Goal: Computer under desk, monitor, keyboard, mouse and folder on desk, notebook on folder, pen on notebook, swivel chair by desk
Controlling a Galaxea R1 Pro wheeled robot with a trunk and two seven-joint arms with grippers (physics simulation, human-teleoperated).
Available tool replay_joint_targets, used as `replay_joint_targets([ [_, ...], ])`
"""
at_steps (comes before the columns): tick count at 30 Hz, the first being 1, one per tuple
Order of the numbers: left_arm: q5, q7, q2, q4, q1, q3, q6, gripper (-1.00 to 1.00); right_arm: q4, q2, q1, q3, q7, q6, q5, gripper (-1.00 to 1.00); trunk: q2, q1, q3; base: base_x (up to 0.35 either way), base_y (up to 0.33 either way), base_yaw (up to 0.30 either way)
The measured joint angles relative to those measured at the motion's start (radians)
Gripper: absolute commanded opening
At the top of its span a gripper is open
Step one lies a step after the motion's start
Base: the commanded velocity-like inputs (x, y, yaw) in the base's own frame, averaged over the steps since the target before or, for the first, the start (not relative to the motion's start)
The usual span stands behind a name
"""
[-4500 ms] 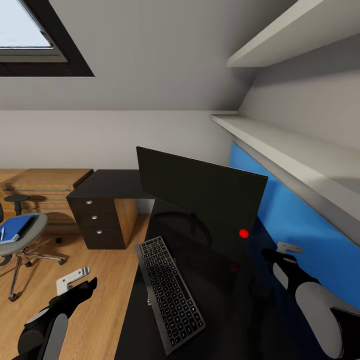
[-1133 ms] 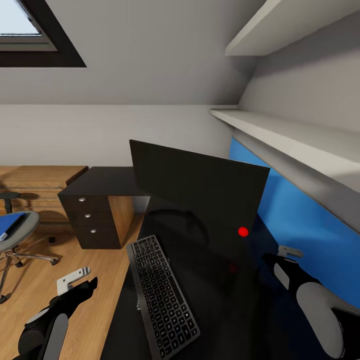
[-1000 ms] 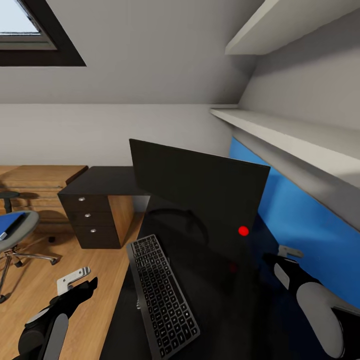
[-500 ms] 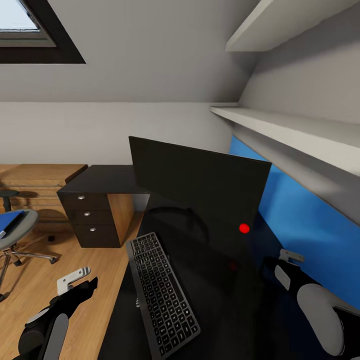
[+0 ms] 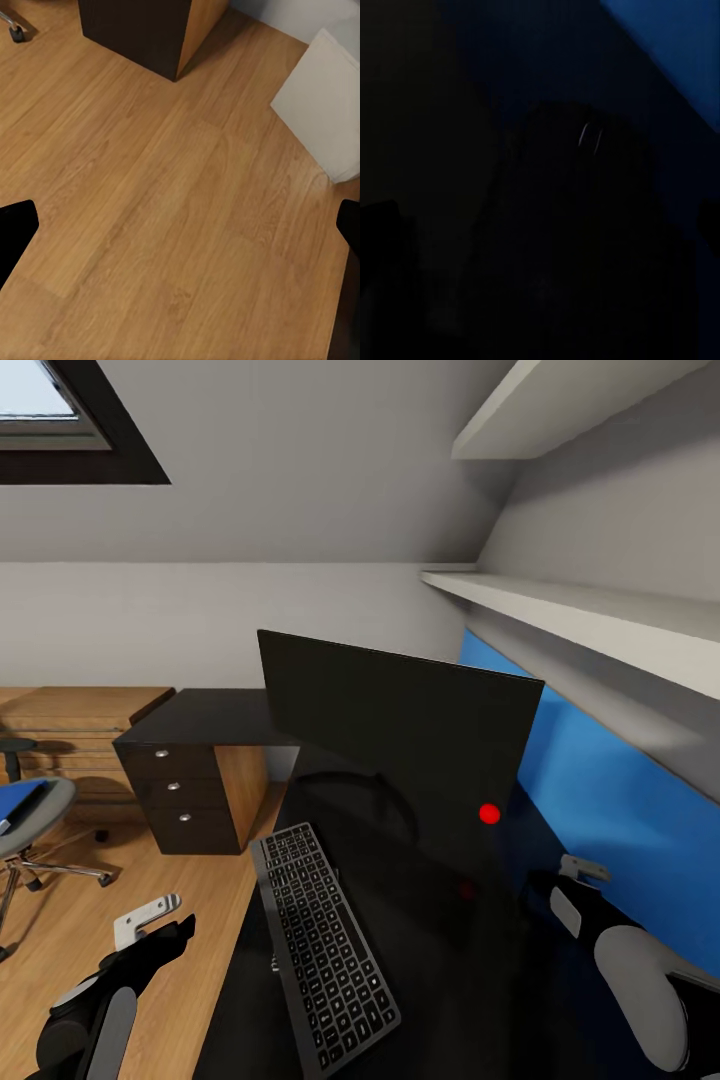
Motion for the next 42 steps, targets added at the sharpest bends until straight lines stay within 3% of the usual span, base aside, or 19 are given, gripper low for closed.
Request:
replay_joint_targets([
  [27,0.0,0.0,0.0,0.0,0.0,0.001,0.0,1.0,0.0,0.001,0.0,0.001,0.001,-0.002,0.01,-1.0,0.0,0.0,0.0,0.0,0.0,0.0],
  [42,0.001,-0.003,0.0,0.0,0.0,-0.006,-0.002,1.0,0.014,0.017,0.001,0.004,0.002,-0.006,0.008,-1.0,0.091,-0.05,0.041,0.0,0.0,0.0],
])
